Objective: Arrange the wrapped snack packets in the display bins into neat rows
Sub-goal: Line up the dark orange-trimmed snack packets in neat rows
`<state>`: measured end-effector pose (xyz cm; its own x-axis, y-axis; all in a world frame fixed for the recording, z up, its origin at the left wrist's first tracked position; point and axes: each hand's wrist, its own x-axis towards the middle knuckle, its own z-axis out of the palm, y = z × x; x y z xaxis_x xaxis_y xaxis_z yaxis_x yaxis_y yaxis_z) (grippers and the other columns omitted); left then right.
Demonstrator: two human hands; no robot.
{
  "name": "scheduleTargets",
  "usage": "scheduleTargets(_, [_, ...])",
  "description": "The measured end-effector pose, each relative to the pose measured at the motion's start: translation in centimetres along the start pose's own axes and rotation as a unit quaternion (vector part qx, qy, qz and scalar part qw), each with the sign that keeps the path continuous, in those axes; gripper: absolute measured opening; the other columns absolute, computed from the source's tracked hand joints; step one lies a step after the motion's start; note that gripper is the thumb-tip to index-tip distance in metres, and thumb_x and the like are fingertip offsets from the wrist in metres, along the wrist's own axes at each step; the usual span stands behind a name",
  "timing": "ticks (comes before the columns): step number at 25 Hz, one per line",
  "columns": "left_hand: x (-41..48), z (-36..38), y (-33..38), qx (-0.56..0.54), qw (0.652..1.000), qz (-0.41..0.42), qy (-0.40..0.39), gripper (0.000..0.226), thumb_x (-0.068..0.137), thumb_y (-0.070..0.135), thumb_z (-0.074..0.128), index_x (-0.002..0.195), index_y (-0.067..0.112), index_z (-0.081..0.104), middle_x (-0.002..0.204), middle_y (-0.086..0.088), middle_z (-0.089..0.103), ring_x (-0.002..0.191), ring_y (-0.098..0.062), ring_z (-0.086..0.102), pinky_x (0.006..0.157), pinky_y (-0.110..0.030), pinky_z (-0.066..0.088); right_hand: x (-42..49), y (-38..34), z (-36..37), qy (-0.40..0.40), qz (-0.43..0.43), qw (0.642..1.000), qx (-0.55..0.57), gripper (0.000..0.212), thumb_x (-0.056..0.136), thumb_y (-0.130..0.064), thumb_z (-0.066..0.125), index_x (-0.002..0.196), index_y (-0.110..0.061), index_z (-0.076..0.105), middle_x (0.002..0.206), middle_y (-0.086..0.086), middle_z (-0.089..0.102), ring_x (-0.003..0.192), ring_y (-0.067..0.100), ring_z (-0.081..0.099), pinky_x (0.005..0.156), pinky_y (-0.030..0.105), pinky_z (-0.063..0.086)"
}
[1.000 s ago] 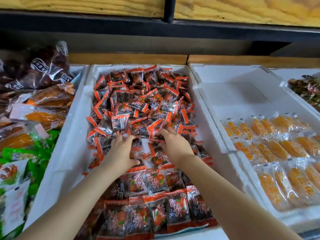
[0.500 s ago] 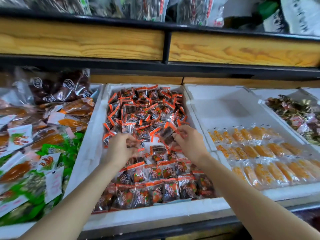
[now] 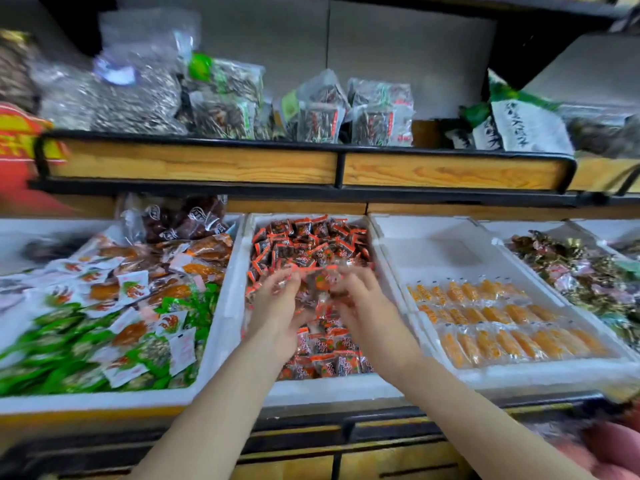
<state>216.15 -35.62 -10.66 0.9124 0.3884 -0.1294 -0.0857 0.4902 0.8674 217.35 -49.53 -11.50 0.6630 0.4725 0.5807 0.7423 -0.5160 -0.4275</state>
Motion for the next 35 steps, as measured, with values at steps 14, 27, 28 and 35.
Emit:
scheduleTargets(14, [-11.6, -0.7, -0.2, 0.294, 0.925, 0.227, -0.078, 0.039, 0.08, 0.029, 0.075, 0.111, 0.041, 0.055, 0.119, 0.016, 0.056, 0.113, -0.006, 0.052, 0.096, -0.032, 0.046, -6.6, -4.4, -4.5, -0.068, 0.185, 0.942, 0.272, 0.031, 0.084, -0.03, 0.067, 0.111, -0.022, 0.054, 0.099, 0.001, 0.062, 0.091, 0.014, 0.062, 0.073, 0.018, 0.05])
scheduleTargets(27, [-11.0, -6.6, 3.3, 0.315, 0.926, 0.186, -0.088, 0.04, 0.08, 0.008, 0.073, 0.105, 0.034, 0.054, 0.108, 0.005, 0.062, 0.092, -0.016, 0.064, 0.076, -0.026, 0.052, -7.7, -2.9, -6.3, -0.007, 0.242, 0.935, 0.257, 0.024, 0.087, -0.022, 0.064, 0.107, -0.013, 0.053, 0.091, 0.0, 0.067, 0.083, 0.011, 0.065, 0.059, 0.011, 0.047])
scheduleTargets(28, [-11.0, -7.2, 3.9, 0.322, 0.924, 0.188, -0.086, 0.04, 0.08, 0.012, 0.074, 0.108, 0.033, 0.053, 0.111, 0.005, 0.062, 0.088, -0.015, 0.066, 0.074, -0.027, 0.054, -7.8, -2.7, -6.4, -0.001, 0.251, 0.932, 0.263, 0.026, 0.087, -0.022, 0.064, 0.109, -0.017, 0.052, 0.092, -0.004, 0.066, 0.083, 0.006, 0.063, 0.057, 0.009, 0.047])
scheduleTargets(35, [-7.3, -8.5, 4.6, 0.426, 0.871, 0.233, -0.076, 0.033, 0.087, 0.009, 0.066, 0.101, 0.035, 0.052, 0.119, 0.006, 0.058, 0.106, -0.01, 0.058, 0.086, -0.027, 0.049, -7.1, -0.8, -6.2, 0.008, 0.294, 0.913, 0.282, 0.021, 0.089, -0.019, 0.062, 0.101, -0.028, 0.048, 0.093, -0.005, 0.067, 0.07, 0.004, 0.064, 0.051, 0.009, 0.044])
